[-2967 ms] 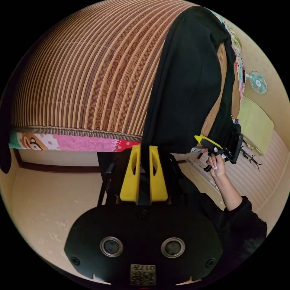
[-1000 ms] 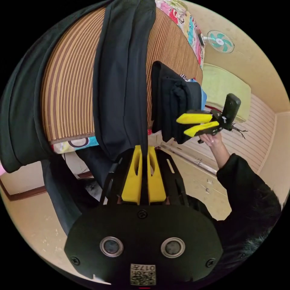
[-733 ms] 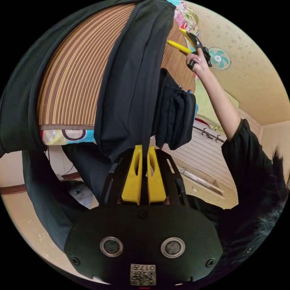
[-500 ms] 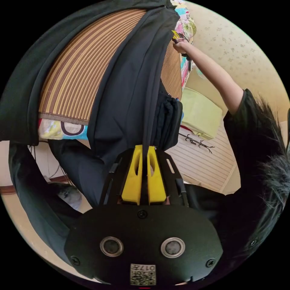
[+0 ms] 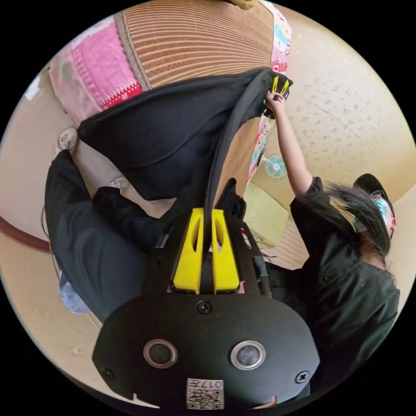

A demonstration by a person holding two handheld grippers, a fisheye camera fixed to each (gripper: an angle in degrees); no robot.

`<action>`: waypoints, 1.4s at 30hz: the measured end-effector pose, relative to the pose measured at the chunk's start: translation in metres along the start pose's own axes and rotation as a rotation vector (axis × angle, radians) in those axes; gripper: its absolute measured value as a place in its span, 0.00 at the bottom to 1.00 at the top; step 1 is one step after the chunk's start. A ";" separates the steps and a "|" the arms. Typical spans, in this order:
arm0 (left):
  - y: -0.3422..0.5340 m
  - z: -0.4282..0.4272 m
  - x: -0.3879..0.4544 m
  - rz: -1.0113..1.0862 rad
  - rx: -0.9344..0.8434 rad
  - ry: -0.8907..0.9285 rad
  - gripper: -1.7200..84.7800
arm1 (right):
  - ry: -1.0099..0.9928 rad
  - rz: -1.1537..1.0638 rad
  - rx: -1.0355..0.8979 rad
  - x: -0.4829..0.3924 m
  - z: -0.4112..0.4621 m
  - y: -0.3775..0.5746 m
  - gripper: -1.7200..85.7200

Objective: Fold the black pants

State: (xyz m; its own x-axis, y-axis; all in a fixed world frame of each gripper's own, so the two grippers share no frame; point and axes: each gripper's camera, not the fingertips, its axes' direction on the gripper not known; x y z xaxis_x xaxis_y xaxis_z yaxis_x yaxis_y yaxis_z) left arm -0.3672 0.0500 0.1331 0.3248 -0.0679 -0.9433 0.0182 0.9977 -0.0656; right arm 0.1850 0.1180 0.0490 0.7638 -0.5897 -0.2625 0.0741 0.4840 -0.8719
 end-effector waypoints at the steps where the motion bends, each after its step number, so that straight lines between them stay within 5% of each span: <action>1: -0.005 -0.012 -0.014 -0.028 -0.008 -0.093 0.09 | 0.012 -0.031 -0.040 0.005 0.003 0.017 0.12; 7: -0.016 -0.029 -0.018 0.052 -0.014 -0.246 0.11 | 0.348 -0.188 -0.445 -0.011 -0.034 0.172 0.13; 13: -0.046 0.035 0.051 0.419 -0.173 -0.456 0.12 | 0.716 -0.018 -0.397 -0.006 -0.097 0.356 0.14; 18: -0.057 0.091 0.070 0.547 -0.282 -0.571 0.11 | 0.730 0.167 -0.321 0.023 -0.082 0.446 0.12; 25: -0.017 0.113 0.087 0.624 -0.183 -0.683 0.10 | 0.618 0.266 -0.087 0.046 -0.074 0.481 0.11; 34: 0.026 0.145 0.087 0.621 -0.158 -0.722 0.13 | 0.640 0.235 -0.092 0.053 -0.051 0.486 0.12; 38: 0.036 0.165 0.080 0.568 -0.173 -0.752 0.06 | 0.648 0.254 -0.075 0.063 -0.046 0.492 0.08; 42: 0.061 0.148 0.103 0.616 -0.196 -0.592 0.04 | 0.636 0.210 -0.059 0.044 -0.042 0.503 0.06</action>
State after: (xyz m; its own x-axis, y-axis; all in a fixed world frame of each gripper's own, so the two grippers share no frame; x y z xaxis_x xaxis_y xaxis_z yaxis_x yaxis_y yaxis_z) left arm -0.1929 0.1044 0.0796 0.6615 0.5503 -0.5095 -0.4675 0.8338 0.2937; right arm 0.2291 0.3084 -0.4184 0.2303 -0.7618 -0.6055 -0.0837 0.6044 -0.7923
